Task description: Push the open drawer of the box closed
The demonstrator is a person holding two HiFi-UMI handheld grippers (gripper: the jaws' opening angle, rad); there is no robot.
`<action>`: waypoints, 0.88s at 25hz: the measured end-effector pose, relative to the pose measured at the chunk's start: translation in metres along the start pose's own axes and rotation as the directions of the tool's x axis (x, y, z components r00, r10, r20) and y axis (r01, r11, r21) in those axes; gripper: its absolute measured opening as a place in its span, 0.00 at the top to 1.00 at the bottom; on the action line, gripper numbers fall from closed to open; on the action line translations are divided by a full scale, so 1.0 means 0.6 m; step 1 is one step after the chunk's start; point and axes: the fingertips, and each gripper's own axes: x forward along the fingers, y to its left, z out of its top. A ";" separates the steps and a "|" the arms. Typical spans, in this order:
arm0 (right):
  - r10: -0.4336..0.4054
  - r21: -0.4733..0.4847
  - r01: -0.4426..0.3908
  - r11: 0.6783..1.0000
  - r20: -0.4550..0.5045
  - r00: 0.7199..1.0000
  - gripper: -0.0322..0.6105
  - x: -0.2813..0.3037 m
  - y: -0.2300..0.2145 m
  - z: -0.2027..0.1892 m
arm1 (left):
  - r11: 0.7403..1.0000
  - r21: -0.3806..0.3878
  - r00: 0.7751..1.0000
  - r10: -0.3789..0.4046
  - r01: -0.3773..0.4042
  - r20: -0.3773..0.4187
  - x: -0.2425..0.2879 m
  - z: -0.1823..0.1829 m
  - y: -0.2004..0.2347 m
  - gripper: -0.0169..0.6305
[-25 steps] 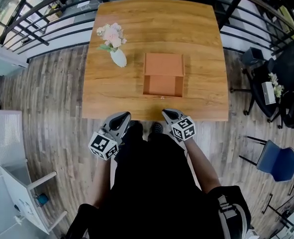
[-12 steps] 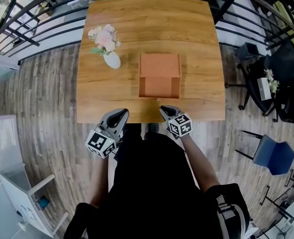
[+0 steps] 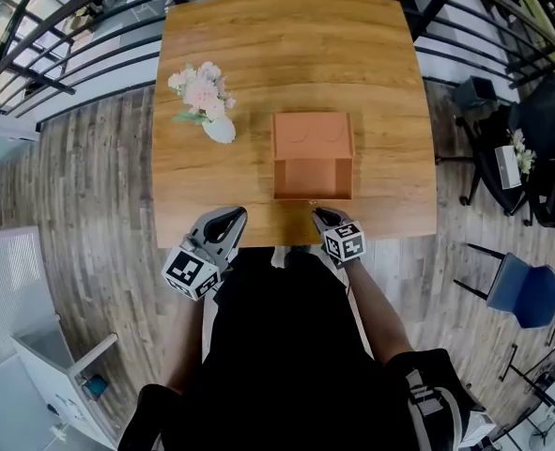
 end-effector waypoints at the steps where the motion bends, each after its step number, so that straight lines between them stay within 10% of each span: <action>1: -0.008 0.014 0.008 1.000 -0.006 1.000 0.85 0.006 -0.004 -0.001 | 1.000 0.003 1.000 -0.002 0.002 -0.006 0.002 0.002 0.011 0.93; 22: -0.047 0.107 0.051 0.993 -0.047 0.998 0.76 0.073 -0.038 0.001 | 0.999 0.026 0.998 -0.024 0.026 -0.066 0.033 0.015 0.100 0.93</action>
